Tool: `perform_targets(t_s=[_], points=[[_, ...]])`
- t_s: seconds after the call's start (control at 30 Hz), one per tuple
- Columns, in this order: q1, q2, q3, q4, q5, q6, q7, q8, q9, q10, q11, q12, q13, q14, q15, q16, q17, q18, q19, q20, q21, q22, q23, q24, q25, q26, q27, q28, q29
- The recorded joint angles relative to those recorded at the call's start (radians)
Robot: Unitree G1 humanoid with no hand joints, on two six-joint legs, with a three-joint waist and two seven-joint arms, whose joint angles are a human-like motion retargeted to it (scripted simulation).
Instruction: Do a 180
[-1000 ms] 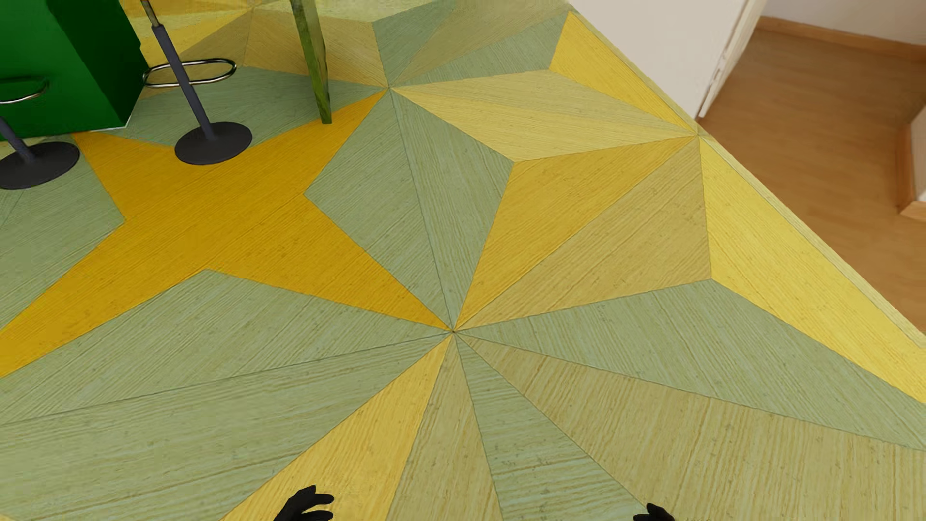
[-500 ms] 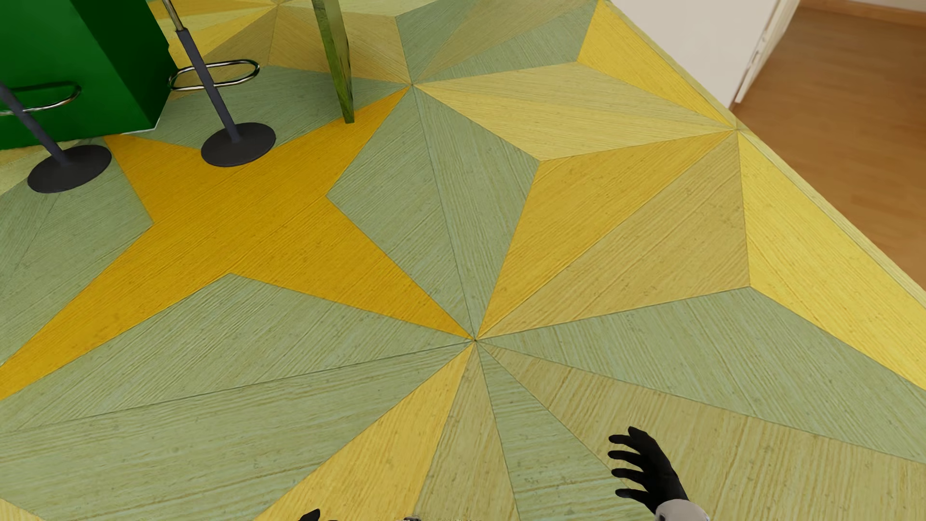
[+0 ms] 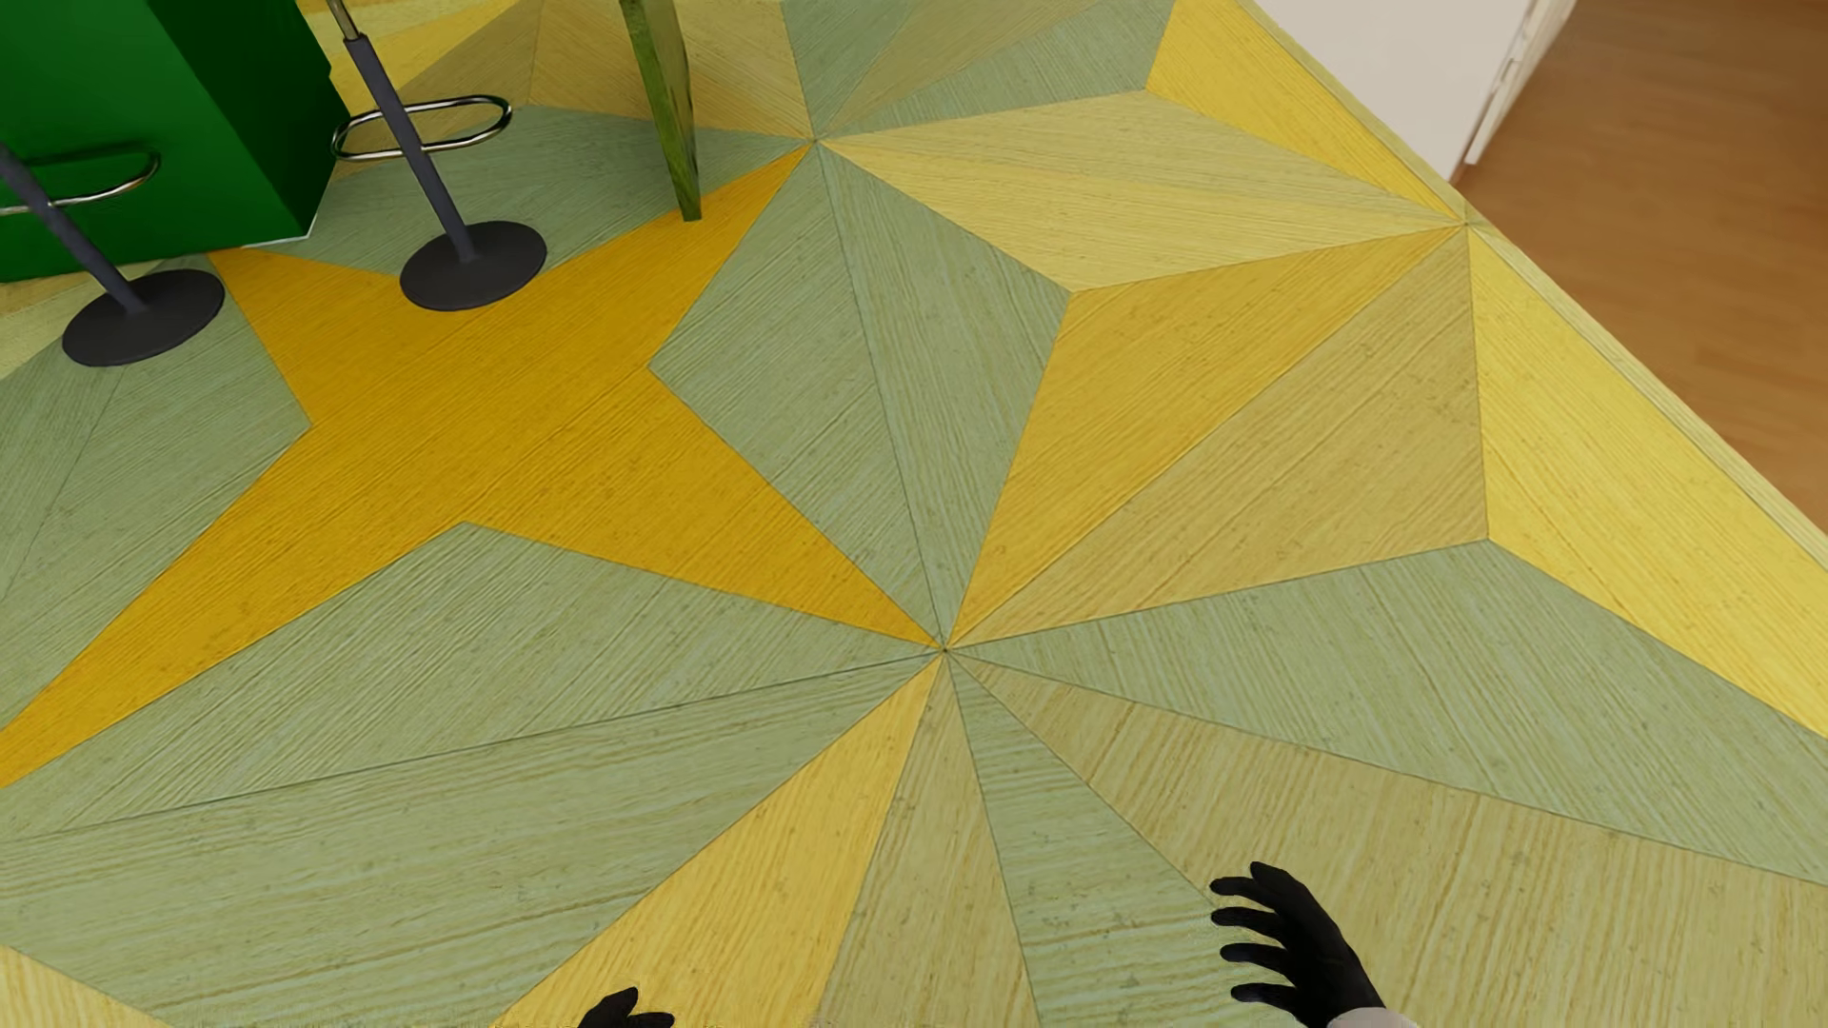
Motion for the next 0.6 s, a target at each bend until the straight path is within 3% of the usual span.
perform_targets(t_s=[0.07, 0.13, 0.17, 0.23, 0.37, 0.43, 0.5, 0.57, 0.6], points=[[-0.016, -0.029, -0.013, -0.003, -0.002, -0.004, -0.007, -0.01, 0.003, 0.018, 0.054, -0.008, 0.015, -0.003, -0.006, -0.008, 0.007, -0.007, -0.013, -0.019, 0.009, -0.003, 0.008, -0.021, 0.004, -0.012, -0.01, 0.02, 0.006], [-0.03, -0.015, -0.004, -0.002, -0.002, 0.005, 0.002, -0.005, 0.014, 0.072, 0.045, -0.033, 0.018, -0.048, -0.029, -0.02, -0.001, 0.042, -0.009, -0.042, 0.0, -0.014, 0.021, -0.007, 0.027, -0.019, 0.012, 0.02, 0.0], [-0.034, -0.015, -0.012, 0.008, 0.004, 0.01, 0.012, 0.003, 0.01, 0.092, 0.043, -0.029, 0.009, -0.085, -0.028, 0.005, 0.01, 0.044, -0.011, -0.033, 0.004, -0.01, 0.023, 0.001, 0.048, -0.024, 0.02, 0.007, -0.01], [-0.034, -0.066, -0.046, 0.009, 0.006, 0.012, 0.003, 0.001, 0.005, 0.084, 0.144, -0.008, -0.003, -0.031, -0.002, 0.006, 0.023, -0.005, -0.005, -0.004, 0.02, -0.005, -0.009, 0.011, 0.077, -0.044, 0.045, 0.005, -0.026], [-0.006, -0.01, -0.004, 0.005, -0.001, -0.02, 0.006, -0.007, -0.005, 0.022, 0.028, 0.005, 0.029, -0.009, -0.008, 0.0, 0.018, 0.015, -0.013, 0.004, 0.011, -0.013, -0.007, -0.01, 0.025, -0.084, 0.048, 0.007, -0.035], [-0.014, -0.013, 0.01, 0.004, -0.001, -0.02, 0.006, -0.01, -0.015, 0.023, 0.015, -0.011, 0.025, -0.03, 0.004, -0.003, 0.021, 0.036, -0.013, 0.017, 0.01, -0.009, -0.004, 0.011, 0.019, -0.069, 0.045, 0.005, -0.046], [-0.012, -0.017, -0.006, -0.003, -0.003, -0.019, -0.005, -0.01, -0.023, 0.015, 0.022, 0.001, 0.021, -0.007, 0.0, -0.011, 0.014, 0.016, -0.012, 0.023, 0.029, 0.0, -0.01, 0.042, 0.002, -0.042, 0.033, -0.007, -0.043], [-0.003, -0.019, 0.027, -0.007, -0.01, -0.031, 0.002, -0.005, -0.029, -0.002, 0.025, 0.009, 0.033, -0.009, -0.003, -0.01, 0.03, -0.006, -0.013, -0.026, 0.017, -0.001, 0.004, 0.034, -0.026, -0.021, 0.025, -0.024, -0.026], [-0.014, -0.014, 0.029, -0.006, -0.007, -0.021, 0.001, -0.01, -0.034, 0.017, 0.009, 0.021, 0.019, -0.044, 0.004, -0.024, 0.01, 0.045, -0.013, -0.001, 0.015, -0.01, 0.017, 0.027, -0.025, -0.012, 0.023, -0.038, -0.008]])
